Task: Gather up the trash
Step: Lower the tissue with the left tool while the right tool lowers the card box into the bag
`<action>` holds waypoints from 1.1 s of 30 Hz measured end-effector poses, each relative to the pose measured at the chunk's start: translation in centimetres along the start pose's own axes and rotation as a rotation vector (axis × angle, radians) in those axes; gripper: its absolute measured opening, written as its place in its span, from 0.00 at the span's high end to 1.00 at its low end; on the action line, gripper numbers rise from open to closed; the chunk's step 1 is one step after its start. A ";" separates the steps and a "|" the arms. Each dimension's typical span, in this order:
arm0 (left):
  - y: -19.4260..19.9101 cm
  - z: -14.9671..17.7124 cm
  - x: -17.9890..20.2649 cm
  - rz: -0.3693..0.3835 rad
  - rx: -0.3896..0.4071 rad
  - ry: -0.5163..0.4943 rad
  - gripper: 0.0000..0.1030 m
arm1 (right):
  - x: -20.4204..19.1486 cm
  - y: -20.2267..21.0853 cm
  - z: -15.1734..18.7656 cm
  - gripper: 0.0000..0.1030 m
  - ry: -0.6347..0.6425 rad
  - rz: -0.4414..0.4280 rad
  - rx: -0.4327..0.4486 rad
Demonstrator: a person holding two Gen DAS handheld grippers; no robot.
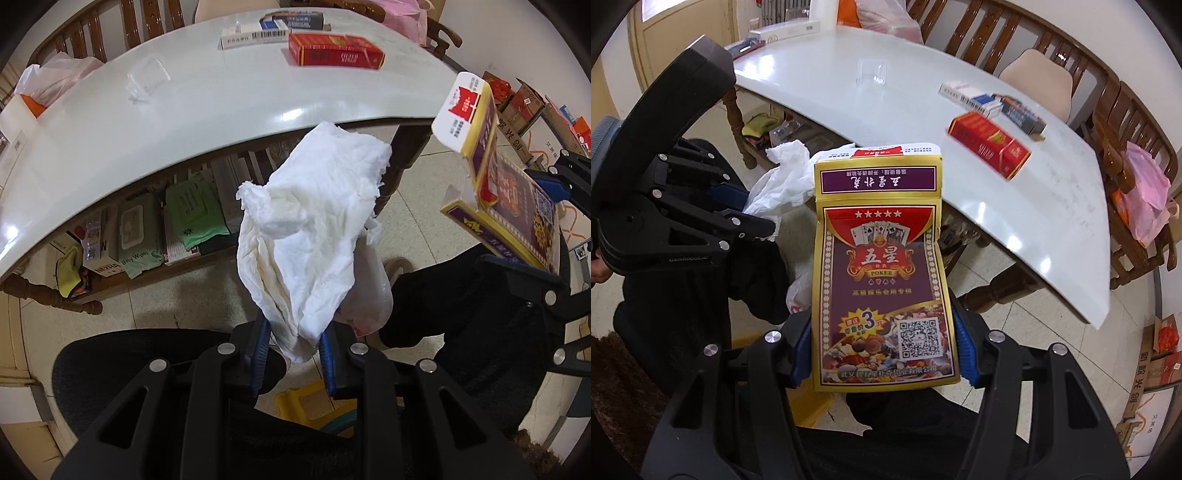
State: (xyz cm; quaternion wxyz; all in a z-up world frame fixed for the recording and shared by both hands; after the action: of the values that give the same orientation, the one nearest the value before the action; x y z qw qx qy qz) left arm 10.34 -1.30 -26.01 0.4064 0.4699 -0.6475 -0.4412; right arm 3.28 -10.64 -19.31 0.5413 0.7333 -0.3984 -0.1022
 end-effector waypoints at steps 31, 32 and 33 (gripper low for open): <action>-17.4 0.9 -0.7 0.004 -0.305 0.110 0.76 | 0.3 -16.5 4.8 0.42 -0.154 -0.183 -0.234; -18.0 0.8 -0.8 0.006 -0.317 0.119 0.76 | 0.3 -17.2 5.0 0.42 -0.160 -0.187 -0.246; -18.5 0.8 -0.9 0.004 -0.326 0.124 0.76 | 0.4 -17.8 5.2 0.42 -0.164 -0.185 -0.255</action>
State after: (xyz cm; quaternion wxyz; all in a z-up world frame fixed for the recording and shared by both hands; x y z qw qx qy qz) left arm 14.40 -3.40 -43.98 0.5174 0.4226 -0.5421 -0.5098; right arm 8.95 -12.91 -36.86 0.5837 0.6816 -0.3558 -0.2609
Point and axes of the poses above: each gripper's, at about its wrist camera, not at the fingertips, and y roughly against the way its jaws point, x to its right, z to its underside, the point moved 6 cm from there along -y, roughly the way its jaws point, and after that the axes turned 14 degrees about y, right-handed, at the moved point
